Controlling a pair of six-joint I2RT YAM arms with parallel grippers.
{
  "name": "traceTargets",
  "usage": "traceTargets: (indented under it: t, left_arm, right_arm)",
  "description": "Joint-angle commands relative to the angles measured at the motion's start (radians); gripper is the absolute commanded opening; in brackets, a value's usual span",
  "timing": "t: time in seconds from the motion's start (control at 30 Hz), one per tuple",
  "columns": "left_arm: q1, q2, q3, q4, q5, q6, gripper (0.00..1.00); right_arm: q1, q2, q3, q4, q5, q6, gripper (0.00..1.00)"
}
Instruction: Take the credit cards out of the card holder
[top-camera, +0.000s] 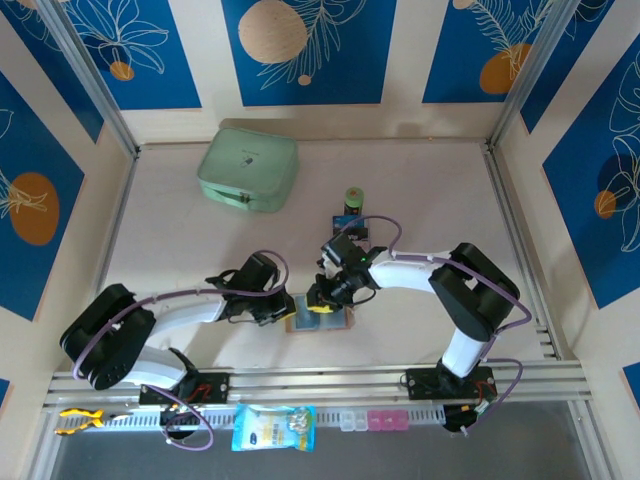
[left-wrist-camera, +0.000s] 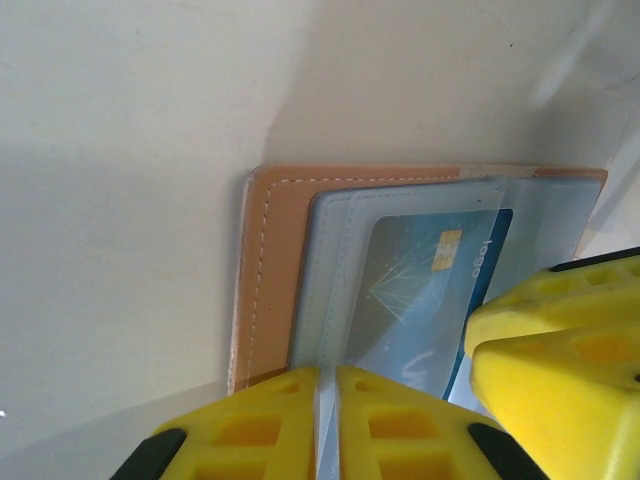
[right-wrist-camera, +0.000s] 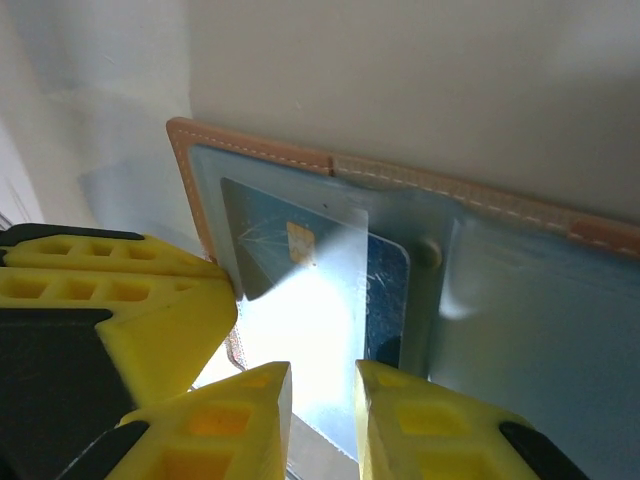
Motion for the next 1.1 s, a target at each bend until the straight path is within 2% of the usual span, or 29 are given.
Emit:
traceTargets:
  t: [0.0,0.4,0.7,1.07]
  left_arm:
    - [0.013,0.001,0.030,-0.018,0.013,0.027,0.12]
    - [0.011,0.074,0.028,0.049,0.076,0.023,0.13]
    - [0.016,0.084,0.012,0.004,0.056,0.032,0.13]
    - [0.021,0.058,0.015,-0.023,0.043,0.034,0.15]
  right_arm:
    - [0.009,0.015,0.008,-0.019,0.001,-0.008,0.24]
    - [0.010,0.014,0.002,-0.033,0.017,-0.013,0.24]
    - [0.016,-0.003,0.027,-0.144,0.109,-0.061,0.25]
    - [0.018,-0.006,0.031,-0.172,0.139,-0.076,0.25]
